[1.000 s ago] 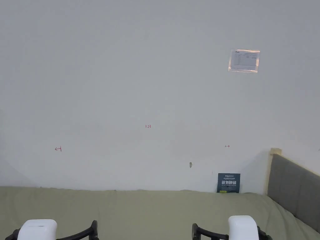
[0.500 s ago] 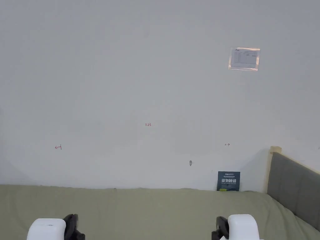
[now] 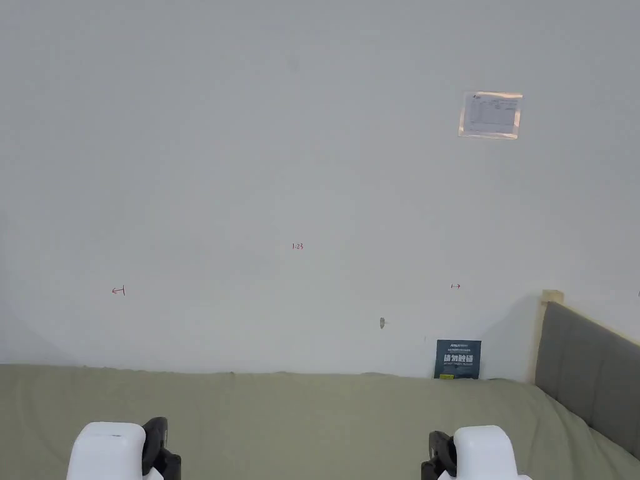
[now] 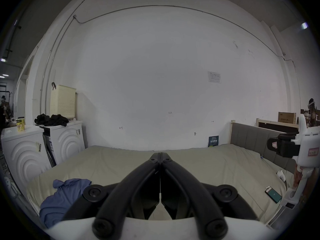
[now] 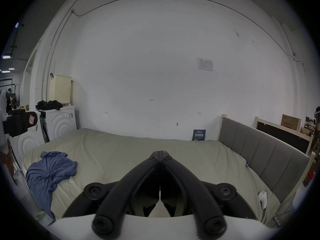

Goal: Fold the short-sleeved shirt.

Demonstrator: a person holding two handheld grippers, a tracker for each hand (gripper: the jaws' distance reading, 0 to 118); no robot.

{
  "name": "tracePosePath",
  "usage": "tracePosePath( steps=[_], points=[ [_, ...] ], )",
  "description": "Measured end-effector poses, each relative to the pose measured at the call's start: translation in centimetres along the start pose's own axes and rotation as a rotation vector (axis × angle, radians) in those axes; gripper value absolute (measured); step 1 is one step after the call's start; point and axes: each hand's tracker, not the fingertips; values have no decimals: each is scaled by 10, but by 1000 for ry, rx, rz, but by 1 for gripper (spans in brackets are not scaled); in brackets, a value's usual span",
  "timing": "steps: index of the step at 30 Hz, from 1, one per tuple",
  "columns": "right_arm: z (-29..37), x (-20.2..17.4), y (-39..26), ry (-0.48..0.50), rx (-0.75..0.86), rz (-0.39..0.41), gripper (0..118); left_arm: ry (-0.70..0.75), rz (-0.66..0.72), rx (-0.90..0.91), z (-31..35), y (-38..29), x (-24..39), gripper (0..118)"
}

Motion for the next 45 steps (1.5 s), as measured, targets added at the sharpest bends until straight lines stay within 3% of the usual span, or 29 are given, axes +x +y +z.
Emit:
tracePosePath(
  steps=[6,8,13,16,20,21,23,28,31,33,38,39,40,41,42,45],
  points=[
    [-2,-17,-2,31,-8,11,0,31,8,-7,8,-2,-16,0],
    [-6,-31,-2,108,-27,-15,0,56,16,-11,16,-3,-30,0],
    [-16,-96,-4,220,-32,28,0,226,-62,-12,54,-7,-78,0],
    [-19,-138,-6,363,-50,-20,0,352,-43,-35,80,-9,-116,0],
    [-15,-184,-10,503,-71,-3,0,448,-35,-71,112,-15,-160,0],
    [-23,-190,-19,519,-78,1,0,445,-22,-94,114,-17,-170,1],
    [-25,-203,-26,528,-85,18,0,469,5,-198,111,-22,-190,14],
    [-32,-222,-41,552,-129,64,0,363,167,-447,55,-64,-252,17],
    [-43,-227,-58,551,-168,93,0,375,185,-671,-6,-120,-289,9],
    [-49,-229,-70,550,-197,117,0,342,281,-809,-49,-168,-320,1],
    [-71,-226,-91,531,-280,175,0,267,258,-926,-113,-223,-324,1],
    [-76,-226,-94,528,-293,180,0,260,267,-915,-124,-231,-328,12],
    [-79,-225,-96,524,-299,185,0,275,261,-893,-135,-239,-331,43],
    [-83,-224,-97,520,-306,188,0,286,248,-872,-145,-242,-332,89],
    [-86,-224,-99,520,-315,191,0,280,238,-869,-157,-247,-336,118],
    [-91,-224,-103,517,-330,224,0,295,210,-856,-184,-264,-349,116]
  ],
)
